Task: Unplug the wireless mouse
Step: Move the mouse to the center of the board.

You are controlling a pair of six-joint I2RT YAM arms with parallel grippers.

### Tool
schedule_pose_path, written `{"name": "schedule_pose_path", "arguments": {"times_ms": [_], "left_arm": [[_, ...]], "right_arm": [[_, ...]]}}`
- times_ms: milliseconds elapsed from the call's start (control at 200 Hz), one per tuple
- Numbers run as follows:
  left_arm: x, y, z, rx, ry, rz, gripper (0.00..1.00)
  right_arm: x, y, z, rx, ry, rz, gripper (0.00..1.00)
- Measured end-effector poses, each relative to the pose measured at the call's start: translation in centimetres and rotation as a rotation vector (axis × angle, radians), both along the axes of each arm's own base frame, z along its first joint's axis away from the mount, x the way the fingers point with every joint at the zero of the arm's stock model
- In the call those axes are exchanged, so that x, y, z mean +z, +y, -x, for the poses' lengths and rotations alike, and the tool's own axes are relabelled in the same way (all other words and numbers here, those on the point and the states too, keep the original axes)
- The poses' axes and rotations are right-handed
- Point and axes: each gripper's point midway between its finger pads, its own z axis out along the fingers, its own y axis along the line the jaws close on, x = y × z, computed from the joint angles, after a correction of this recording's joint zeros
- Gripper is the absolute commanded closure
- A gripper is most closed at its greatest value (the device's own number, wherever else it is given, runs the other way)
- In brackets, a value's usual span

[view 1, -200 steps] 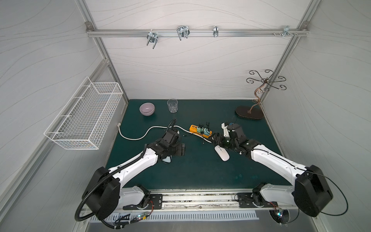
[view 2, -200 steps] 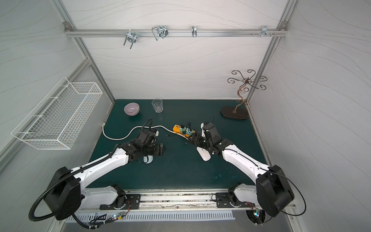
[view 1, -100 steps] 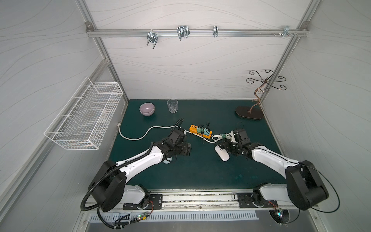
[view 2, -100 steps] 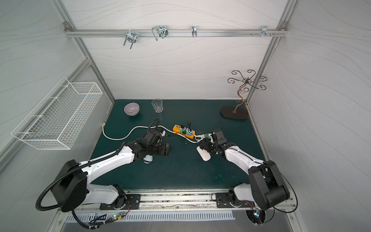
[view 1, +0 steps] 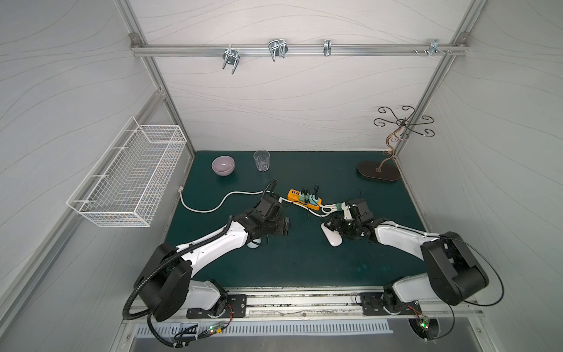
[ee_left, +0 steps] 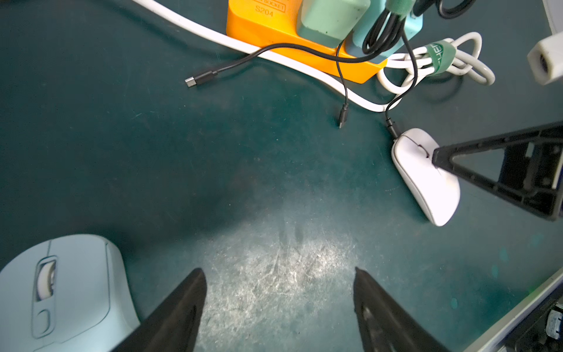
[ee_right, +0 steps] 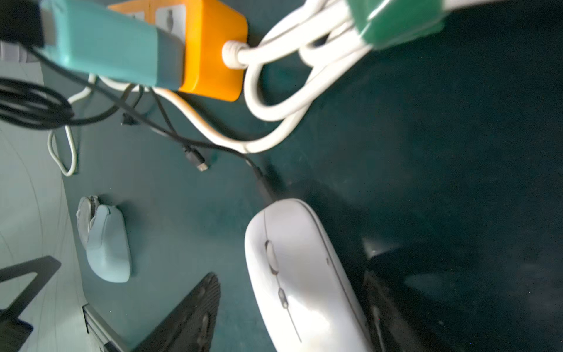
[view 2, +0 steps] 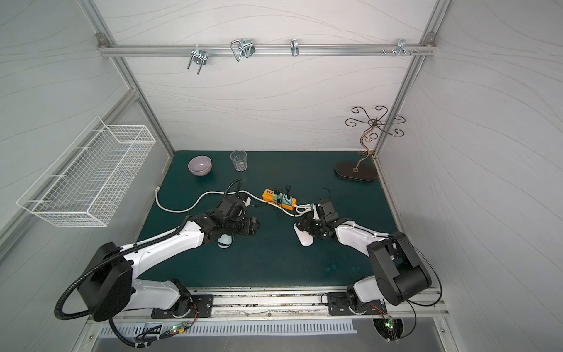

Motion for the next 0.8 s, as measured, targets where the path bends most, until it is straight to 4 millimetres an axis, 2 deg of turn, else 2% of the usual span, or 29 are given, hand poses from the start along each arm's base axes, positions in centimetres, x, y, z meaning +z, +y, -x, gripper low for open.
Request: {"name": "schedule_pose_path", "arguments": {"times_ms": [375, 605, 800], "left_arm": [[-0.4, 0.1, -0.1, 0.003, 0.007, -0.011, 0.22], [-0.2, 0.5, -0.2, 0.018, -0.01, -0.025, 0.21], [0.9, 1.0, -0.3, 0.033, -0.043, -0.027, 0.21]], "right_arm": [[0.7, 3.0, 2.4, 0.081, 0.017, -0.047, 0.29], [-0.1, 6.7, 5.0, 0.166, 0.065, -0.093, 0.29], [-0.1, 9.1, 6.0, 0.21, 0.07, -0.122, 0.29]]}}
